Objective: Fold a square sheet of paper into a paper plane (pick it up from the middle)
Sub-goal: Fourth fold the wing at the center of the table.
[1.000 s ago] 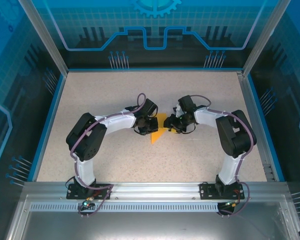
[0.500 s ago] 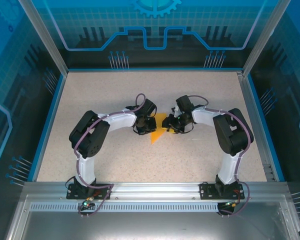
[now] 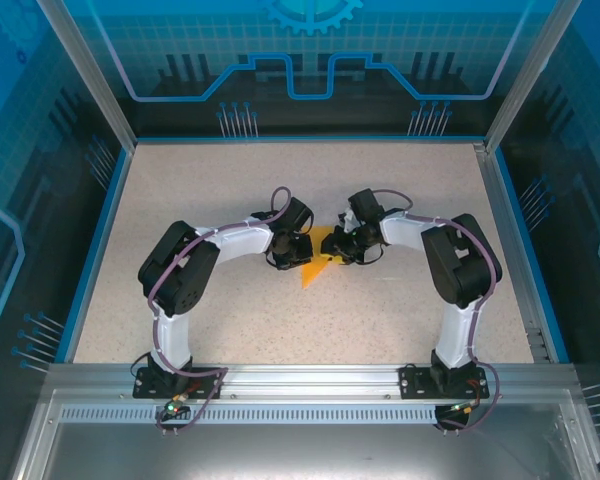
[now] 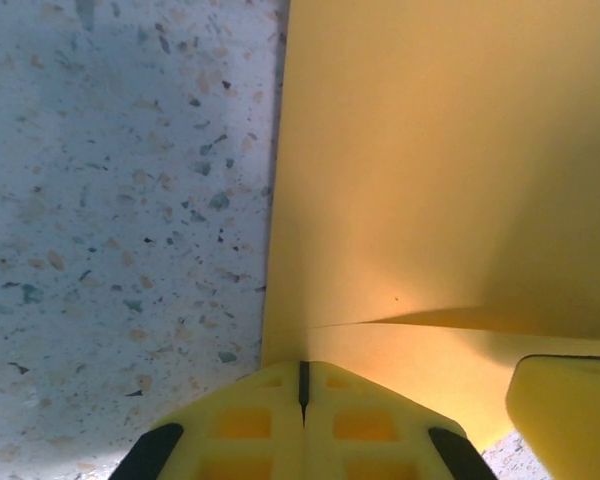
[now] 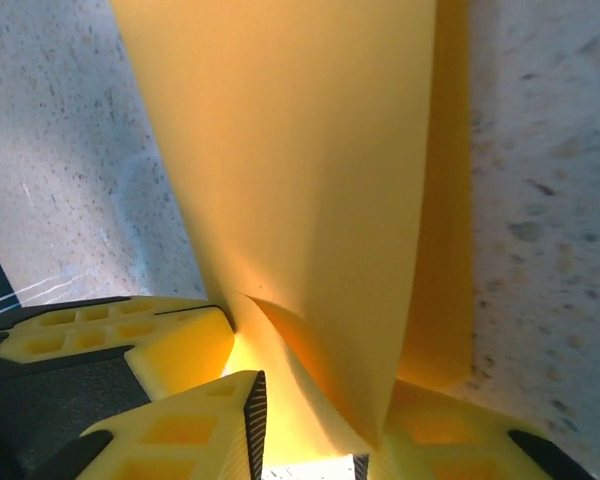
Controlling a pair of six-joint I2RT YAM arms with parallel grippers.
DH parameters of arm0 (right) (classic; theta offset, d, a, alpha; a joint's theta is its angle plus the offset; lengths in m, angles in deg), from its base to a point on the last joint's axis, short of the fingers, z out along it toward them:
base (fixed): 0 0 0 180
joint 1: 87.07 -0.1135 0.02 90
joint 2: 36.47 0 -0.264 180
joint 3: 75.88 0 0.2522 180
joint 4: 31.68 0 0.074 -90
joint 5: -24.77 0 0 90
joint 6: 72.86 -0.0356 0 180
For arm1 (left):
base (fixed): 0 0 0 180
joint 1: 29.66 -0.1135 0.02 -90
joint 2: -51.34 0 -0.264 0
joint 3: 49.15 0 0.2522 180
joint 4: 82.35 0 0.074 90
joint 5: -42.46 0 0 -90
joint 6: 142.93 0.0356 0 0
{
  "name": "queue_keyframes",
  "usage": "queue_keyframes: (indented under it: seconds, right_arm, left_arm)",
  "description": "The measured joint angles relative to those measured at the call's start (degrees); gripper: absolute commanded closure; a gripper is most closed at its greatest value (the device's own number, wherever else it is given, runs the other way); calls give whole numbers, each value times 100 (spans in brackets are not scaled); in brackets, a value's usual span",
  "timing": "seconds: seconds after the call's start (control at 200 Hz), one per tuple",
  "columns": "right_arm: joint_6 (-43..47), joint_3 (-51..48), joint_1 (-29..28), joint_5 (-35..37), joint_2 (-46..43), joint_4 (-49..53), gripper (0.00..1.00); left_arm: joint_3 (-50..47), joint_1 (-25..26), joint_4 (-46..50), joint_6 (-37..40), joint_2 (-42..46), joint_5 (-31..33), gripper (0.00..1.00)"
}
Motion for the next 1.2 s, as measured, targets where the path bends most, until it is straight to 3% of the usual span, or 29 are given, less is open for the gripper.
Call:
queue_keyframes:
  seconds: [0.135, 0.315, 0.56, 0.75, 1.04, 1.201]
  right_arm:
    - [-26, 2, -17, -131, 63, -48, 89]
    - [-74, -17, -17, -92, 48, -136, 99]
    - [-133, -297, -20, 448, -857, -79, 100]
    - [-393, -313, -153, 1029, -1753, 94, 100]
    - [-1440, -111, -1095, 2149, -1899, 813, 100]
    - [-2011, 168, -1233, 2352, -1473, 866, 100]
  left_arm:
    - [0, -4, -2, 0, 0, -4, 98]
    - [-20, -55, 26, 26, 63, -35, 81]
    - [-282, -280, 140, 208, 1220, -24, 53]
    - [-721, -474, -55, 293, 2264, -26, 37]
    - [-1725, -533, -479, 671, 3099, -59, 25]
    - [-2522, -533, -1246, 1187, 3436, -199, 18]
